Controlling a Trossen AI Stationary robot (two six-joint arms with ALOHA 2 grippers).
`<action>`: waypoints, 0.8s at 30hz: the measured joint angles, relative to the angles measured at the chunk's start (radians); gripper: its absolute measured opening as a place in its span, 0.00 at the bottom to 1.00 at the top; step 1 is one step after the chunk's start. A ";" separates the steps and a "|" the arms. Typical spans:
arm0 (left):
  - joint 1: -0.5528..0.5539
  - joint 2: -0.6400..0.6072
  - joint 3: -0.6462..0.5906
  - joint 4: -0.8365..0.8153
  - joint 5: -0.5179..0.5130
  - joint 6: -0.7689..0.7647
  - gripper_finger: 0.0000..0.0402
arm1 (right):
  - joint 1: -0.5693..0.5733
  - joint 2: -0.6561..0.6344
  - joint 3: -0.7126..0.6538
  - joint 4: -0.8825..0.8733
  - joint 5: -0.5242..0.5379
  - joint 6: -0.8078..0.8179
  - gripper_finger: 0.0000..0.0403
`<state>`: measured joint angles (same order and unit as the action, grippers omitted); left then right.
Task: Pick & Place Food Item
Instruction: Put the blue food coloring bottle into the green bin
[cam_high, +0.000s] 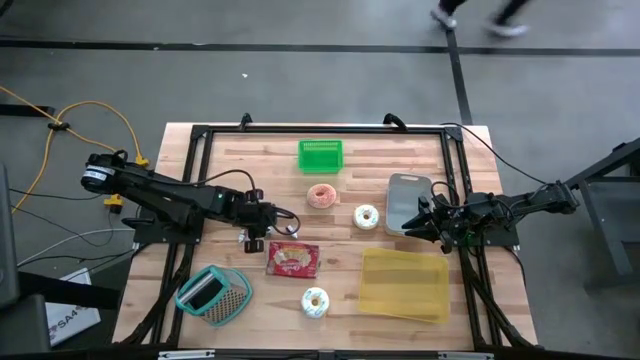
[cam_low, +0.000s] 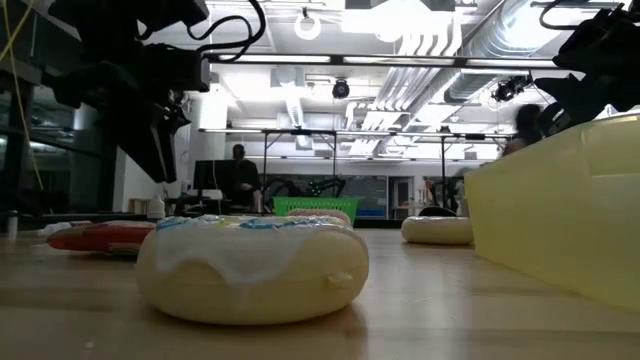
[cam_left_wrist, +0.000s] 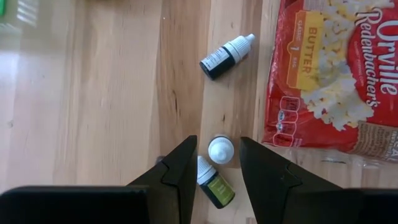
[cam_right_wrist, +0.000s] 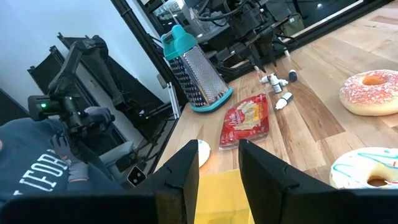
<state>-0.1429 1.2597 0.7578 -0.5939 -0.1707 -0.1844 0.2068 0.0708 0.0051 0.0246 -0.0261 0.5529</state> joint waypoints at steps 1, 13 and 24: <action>0.000 0.005 0.000 0.000 0.000 0.000 0.28 | 0.000 0.000 0.000 0.000 0.000 0.000 0.25; 0.000 0.067 0.000 0.012 0.023 0.000 0.28 | 0.000 0.000 0.000 0.000 0.000 0.000 0.25; 0.000 0.100 -0.001 0.013 0.022 -0.003 0.28 | 0.000 0.000 0.000 0.001 0.000 0.000 0.25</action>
<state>-0.1425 1.3601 0.7570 -0.5813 -0.1488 -0.1876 0.2066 0.0708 0.0051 0.0254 -0.0261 0.5529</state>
